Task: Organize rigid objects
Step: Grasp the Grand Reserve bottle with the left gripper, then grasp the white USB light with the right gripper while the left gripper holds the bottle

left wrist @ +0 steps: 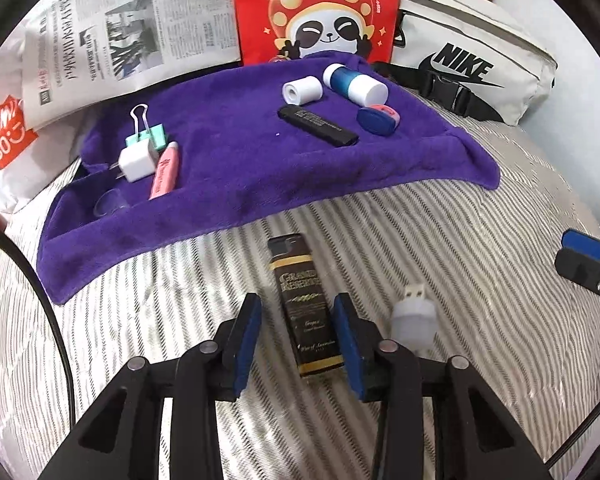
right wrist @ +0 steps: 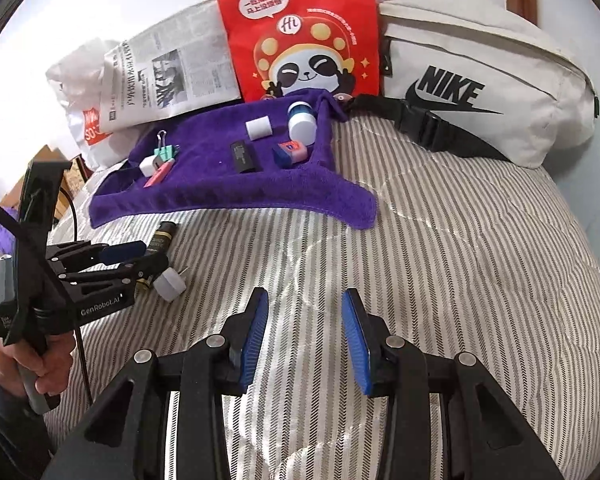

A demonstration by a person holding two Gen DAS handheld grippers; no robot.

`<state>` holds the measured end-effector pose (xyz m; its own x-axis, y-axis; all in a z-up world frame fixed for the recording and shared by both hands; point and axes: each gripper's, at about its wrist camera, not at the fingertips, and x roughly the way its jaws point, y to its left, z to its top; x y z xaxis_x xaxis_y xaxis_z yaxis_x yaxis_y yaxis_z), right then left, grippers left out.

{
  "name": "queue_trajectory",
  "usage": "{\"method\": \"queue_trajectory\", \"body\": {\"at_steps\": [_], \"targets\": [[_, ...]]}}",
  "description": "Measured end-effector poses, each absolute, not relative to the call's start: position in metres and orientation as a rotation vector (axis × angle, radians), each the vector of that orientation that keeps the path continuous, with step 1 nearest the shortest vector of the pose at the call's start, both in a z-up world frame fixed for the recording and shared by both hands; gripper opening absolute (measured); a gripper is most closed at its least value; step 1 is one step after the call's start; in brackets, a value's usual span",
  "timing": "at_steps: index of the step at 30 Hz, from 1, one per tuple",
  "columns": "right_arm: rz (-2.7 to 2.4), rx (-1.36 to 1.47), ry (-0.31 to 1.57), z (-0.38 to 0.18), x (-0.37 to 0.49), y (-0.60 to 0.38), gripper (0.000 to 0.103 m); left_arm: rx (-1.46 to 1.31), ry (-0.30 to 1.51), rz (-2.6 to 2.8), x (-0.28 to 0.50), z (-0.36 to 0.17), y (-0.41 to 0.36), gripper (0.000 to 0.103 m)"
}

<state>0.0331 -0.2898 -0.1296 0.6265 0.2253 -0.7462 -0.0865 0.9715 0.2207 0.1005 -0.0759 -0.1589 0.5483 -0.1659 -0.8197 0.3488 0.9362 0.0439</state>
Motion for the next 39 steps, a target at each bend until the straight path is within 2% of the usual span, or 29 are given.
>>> {"method": "queue_trajectory", "body": {"at_steps": [5, 8, 10, 26, 30, 39], "targets": [[0.183, 0.177, 0.896, -0.137, 0.036, -0.29, 0.038, 0.2, 0.938, -0.309, 0.104, -0.16, -0.073, 0.037], [0.187, 0.175, 0.905, -0.141, 0.037, -0.29, 0.038, 0.2, 0.933, -0.321, 0.108, -0.161, -0.078, 0.024], [0.186, 0.174, 0.913, -0.143, 0.038, -0.289, 0.038, 0.204, 0.944, -0.313, 0.11, -0.161, -0.08, 0.023], [0.29, 0.146, 0.914, -0.145, 0.042, -0.253, 0.038, 0.205, 0.922, -0.312, 0.098, -0.155, -0.06, 0.023], [0.329, 0.124, 0.912, -0.145, 0.041, -0.241, 0.038, 0.259, 0.915, -0.223, 0.099, -0.153, -0.044, 0.023], [0.476, 0.087, 0.904, -0.149, 0.048, -0.203, 0.038, 0.187, 0.891, -0.196, 0.093, -0.156, 0.006, 0.023]]}}
